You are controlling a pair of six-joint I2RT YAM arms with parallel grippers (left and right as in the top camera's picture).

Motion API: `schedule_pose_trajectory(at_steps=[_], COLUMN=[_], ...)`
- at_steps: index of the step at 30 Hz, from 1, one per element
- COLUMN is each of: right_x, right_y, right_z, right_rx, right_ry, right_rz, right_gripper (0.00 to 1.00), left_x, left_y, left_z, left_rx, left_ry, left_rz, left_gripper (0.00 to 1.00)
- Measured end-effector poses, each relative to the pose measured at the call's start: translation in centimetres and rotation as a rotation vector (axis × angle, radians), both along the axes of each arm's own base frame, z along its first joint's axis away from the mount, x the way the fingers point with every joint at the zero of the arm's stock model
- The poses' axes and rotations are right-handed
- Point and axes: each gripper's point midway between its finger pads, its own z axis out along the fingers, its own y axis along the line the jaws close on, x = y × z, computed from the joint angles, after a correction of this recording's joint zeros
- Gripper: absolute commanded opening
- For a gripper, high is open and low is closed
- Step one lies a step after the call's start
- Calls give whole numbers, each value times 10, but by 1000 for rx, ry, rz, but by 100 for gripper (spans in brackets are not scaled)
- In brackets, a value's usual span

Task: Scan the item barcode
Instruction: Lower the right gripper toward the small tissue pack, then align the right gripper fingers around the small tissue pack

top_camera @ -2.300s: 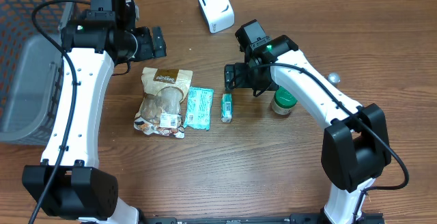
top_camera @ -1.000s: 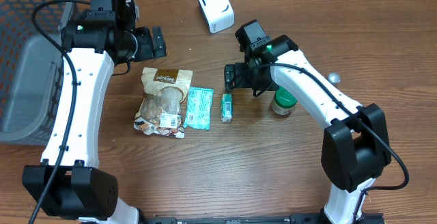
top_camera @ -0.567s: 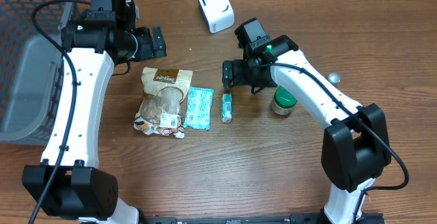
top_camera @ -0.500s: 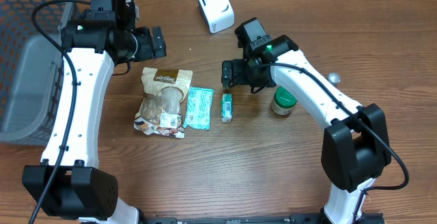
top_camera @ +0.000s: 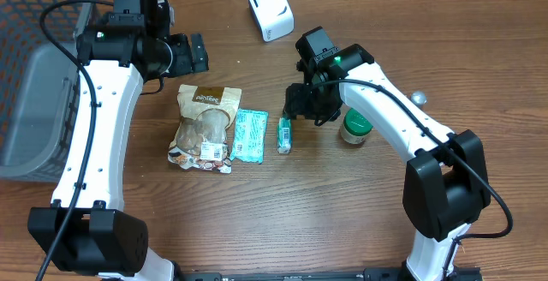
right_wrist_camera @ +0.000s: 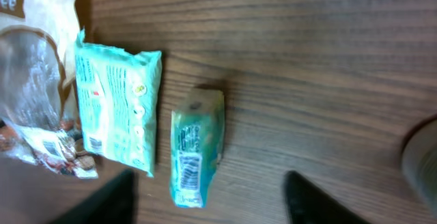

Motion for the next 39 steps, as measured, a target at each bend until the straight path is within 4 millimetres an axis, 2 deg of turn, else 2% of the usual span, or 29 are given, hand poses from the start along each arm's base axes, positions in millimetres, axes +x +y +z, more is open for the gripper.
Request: schedule_pose_trajectory(at_steps=[7, 12, 15, 26, 39], right_x=[0, -1, -1, -5, -23], right_y=[4, 7, 7, 10, 34], right_z=[1, 2, 2, 2, -2], right_rx=[23, 37, 39, 38, -43], right_ry=[0, 5, 7, 25, -17], right_rz=[8, 9, 6, -15, 57], right_gripper=[100, 84, 71, 68, 67], left_x=[0, 0, 0, 0, 0], left_y=[0, 0, 0, 0, 0], left_z=[0, 0, 0, 0, 0], left_rx=[0, 0, 0, 0, 0], left_ry=[0, 0, 0, 0, 0], left_rz=[0, 0, 0, 0, 0], left_gripper=[100, 100, 100, 100, 100])
